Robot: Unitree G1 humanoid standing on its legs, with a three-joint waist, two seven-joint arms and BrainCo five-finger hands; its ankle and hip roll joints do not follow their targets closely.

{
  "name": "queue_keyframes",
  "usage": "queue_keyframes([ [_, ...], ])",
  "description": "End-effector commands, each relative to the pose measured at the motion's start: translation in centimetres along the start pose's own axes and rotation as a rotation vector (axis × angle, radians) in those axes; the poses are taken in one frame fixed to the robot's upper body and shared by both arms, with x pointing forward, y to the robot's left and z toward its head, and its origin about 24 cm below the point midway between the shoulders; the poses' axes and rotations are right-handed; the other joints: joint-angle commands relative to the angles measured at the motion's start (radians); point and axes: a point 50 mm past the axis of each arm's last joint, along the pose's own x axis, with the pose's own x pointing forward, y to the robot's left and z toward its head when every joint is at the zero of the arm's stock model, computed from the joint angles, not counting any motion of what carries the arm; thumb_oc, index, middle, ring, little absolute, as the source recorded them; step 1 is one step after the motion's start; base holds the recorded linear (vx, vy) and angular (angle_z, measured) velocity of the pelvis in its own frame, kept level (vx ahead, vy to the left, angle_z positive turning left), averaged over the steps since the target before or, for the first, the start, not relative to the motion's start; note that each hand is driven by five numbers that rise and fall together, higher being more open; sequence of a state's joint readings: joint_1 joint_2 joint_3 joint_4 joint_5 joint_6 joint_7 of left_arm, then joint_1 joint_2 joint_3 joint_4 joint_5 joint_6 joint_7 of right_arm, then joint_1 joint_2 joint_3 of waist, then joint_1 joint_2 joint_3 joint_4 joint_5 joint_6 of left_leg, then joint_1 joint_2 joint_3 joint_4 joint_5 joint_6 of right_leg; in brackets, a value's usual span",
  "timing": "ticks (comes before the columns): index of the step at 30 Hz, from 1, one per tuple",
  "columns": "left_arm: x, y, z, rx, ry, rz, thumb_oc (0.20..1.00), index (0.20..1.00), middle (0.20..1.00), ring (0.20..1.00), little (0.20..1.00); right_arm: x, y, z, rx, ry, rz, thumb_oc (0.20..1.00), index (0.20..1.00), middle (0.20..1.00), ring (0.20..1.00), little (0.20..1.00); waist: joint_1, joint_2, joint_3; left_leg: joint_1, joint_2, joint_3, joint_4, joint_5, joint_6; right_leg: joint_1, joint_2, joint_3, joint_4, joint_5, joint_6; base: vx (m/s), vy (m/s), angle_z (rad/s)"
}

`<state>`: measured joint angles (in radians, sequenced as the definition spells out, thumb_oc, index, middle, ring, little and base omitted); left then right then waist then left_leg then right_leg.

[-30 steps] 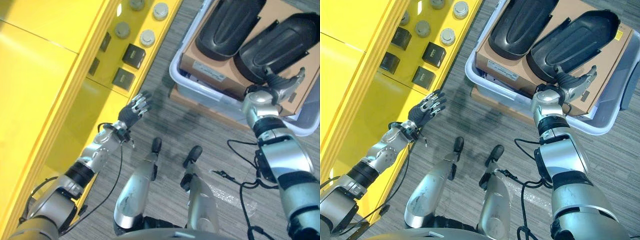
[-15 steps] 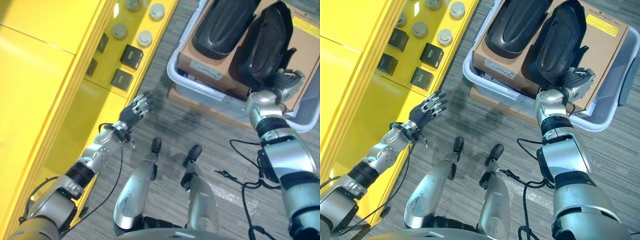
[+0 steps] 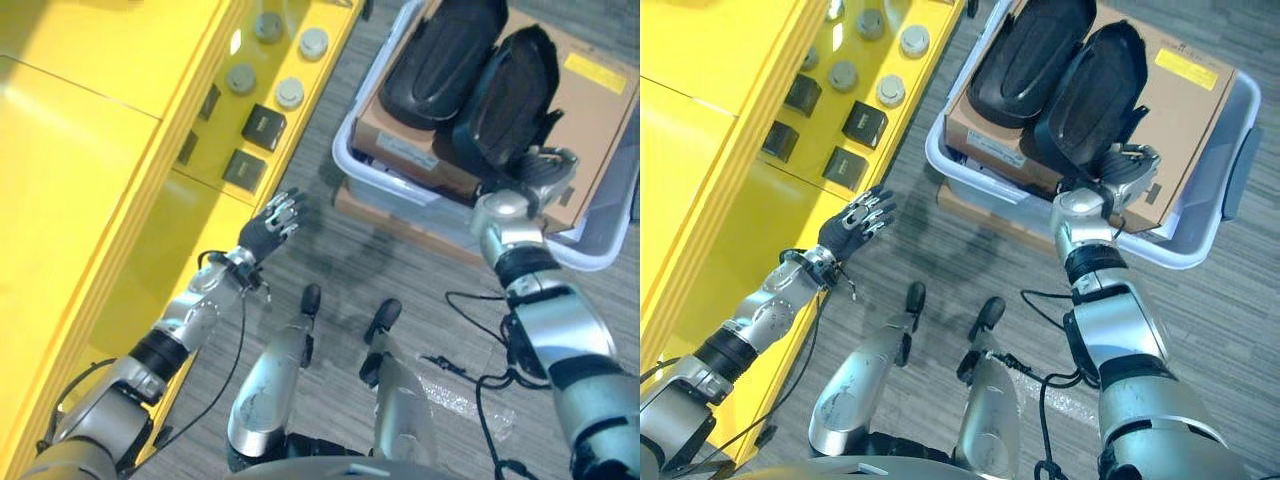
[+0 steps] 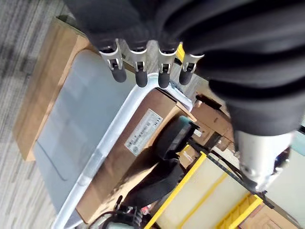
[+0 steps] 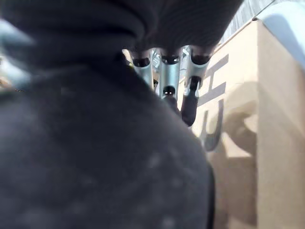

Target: Move parts from the plastic box to the shelf.

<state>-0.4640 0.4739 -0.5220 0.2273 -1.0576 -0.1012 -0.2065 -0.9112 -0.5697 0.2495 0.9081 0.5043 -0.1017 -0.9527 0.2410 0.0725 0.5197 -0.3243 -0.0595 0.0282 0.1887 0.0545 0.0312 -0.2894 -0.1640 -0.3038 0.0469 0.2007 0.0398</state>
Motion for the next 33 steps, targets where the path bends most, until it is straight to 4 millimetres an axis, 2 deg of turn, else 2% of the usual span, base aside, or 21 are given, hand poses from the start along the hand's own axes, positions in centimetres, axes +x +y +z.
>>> queue_keyframes([
  [1,-0.4,-1.4,1.6,-0.035,-0.116,-0.036,1.000,1.000,1.000,1.000,1.000,-0.2,-1.1,3.2,0.029,-0.258,0.001,0.200,0.200,0.200,0.200,0.200,-0.005,0.001,-0.089,0.015,-0.010,-0.090,-0.013,-0.069,-0.016,0.068,-0.033,0.026,0.094,-0.171,0.123,0.06,0.059,0.03],
  [6,-1.4,-0.6,1.8,-0.078,-0.124,0.062,1.000,1.000,1.000,1.000,1.000,-2.1,-2.1,1.6,-0.018,-0.289,0.089,0.200,0.200,0.200,0.200,0.200,-0.022,-0.017,-0.177,0.130,0.006,-0.079,-0.079,-0.073,-0.021,0.181,-0.018,0.030,0.028,-0.176,0.124,0.10,0.061,-0.03],
  [10,-1.7,-0.1,1.7,-0.080,-0.100,0.122,1.000,1.000,1.000,1.000,1.000,-3.2,-2.1,0.7,-0.058,-0.283,0.147,0.200,0.200,0.200,0.200,0.200,-0.026,-0.024,-0.245,0.194,0.017,-0.080,-0.120,-0.069,-0.027,0.237,-0.006,0.035,-0.002,-0.180,0.122,0.10,0.042,-0.09],
  [15,-1.8,0.8,0.2,-0.093,0.016,0.236,1.000,1.000,1.000,1.000,1.000,-4.0,-1.8,-0.2,-0.116,-0.286,0.237,0.200,0.200,0.200,0.200,0.200,-0.029,-0.030,-0.320,0.253,0.025,-0.074,-0.157,-0.064,-0.031,0.292,0.003,0.040,-0.039,-0.177,0.123,0.08,0.025,-0.10],
  [19,-1.5,1.9,-1.7,-0.138,0.148,0.330,1.000,1.000,1.000,1.000,1.000,-5.3,-0.6,-0.8,-0.172,-0.291,0.372,0.200,0.200,0.200,0.200,0.200,-0.039,-0.036,-0.374,0.294,0.032,-0.059,-0.184,-0.059,-0.033,0.325,0.007,0.049,-0.072,-0.168,0.128,0.06,0.012,-0.07],
  [23,0.1,2.5,-2.9,-0.136,0.261,0.315,1.000,1.000,1.000,1.000,1.000,-7.3,1.9,-1.1,-0.222,-0.305,0.546,0.200,0.200,0.200,0.200,0.200,-0.063,-0.040,-0.409,0.328,0.043,-0.032,-0.211,-0.056,-0.039,0.347,0.010,0.063,-0.104,-0.154,0.135,0.02,-0.005,-0.16],
  [26,1.2,2.0,-3.4,-0.125,0.301,0.286,1.000,1.000,1.000,1.000,1.000,-8.5,3.0,-1.5,-0.251,-0.314,0.633,0.200,0.200,0.200,0.200,0.200,-0.074,-0.042,-0.423,0.338,0.047,-0.020,-0.219,-0.055,-0.043,0.352,0.010,0.068,-0.112,-0.150,0.137,0.00,-0.002,-0.01],
  [27,2.1,1.1,-3.9,-0.132,0.325,0.259,1.000,1.000,1.000,1.000,1.000,-9.4,3.8,-1.9,-0.268,-0.314,0.689,0.200,0.200,0.200,0.200,0.200,-0.080,-0.044,-0.431,0.343,0.048,-0.017,-0.224,-0.054,-0.043,0.354,0.011,0.071,-0.115,-0.148,0.138,0.00,0.000,0.00],
  [30,2.9,0.0,-4.4,-0.167,0.335,0.234,1.000,1.000,1.000,1.000,1.000,-10.3,4.5,-2.2,-0.279,-0.315,0.739,0.200,0.200,0.200,0.200,0.200,-0.086,-0.046,-0.436,0.346,0.049,-0.013,-0.226,-0.056,-0.043,0.356,0.011,0.073,-0.117,-0.147,0.139,0.00,-0.013,-0.06],
  [31,3.6,-1.2,-4.9,-0.200,0.346,0.213,1.000,1.000,1.000,1.000,1.000,-11.3,5.1,-2.7,-0.280,-0.306,0.781,0.200,0.200,0.200,0.200,0.200,-0.090,-0.048,-0.442,0.350,0.050,-0.010,-0.230,-0.057,-0.043,0.356,0.011,0.075,-0.119,-0.146,0.139,0.00,-0.018,-0.05],
  [33,4.2,-2.2,-5.2,-0.218,0.341,0.212,1.000,1.000,1.000,1.000,1.000,-12.3,5.6,-3.1,-0.280,-0.300,0.826,0.200,0.200,0.200,0.200,0.200,-0.094,-0.052,-0.447,0.355,0.051,-0.006,-0.233,-0.058,-0.044,0.359,0.011,0.075,-0.121,-0.146,0.141,0.00,-0.012,-0.02],
])
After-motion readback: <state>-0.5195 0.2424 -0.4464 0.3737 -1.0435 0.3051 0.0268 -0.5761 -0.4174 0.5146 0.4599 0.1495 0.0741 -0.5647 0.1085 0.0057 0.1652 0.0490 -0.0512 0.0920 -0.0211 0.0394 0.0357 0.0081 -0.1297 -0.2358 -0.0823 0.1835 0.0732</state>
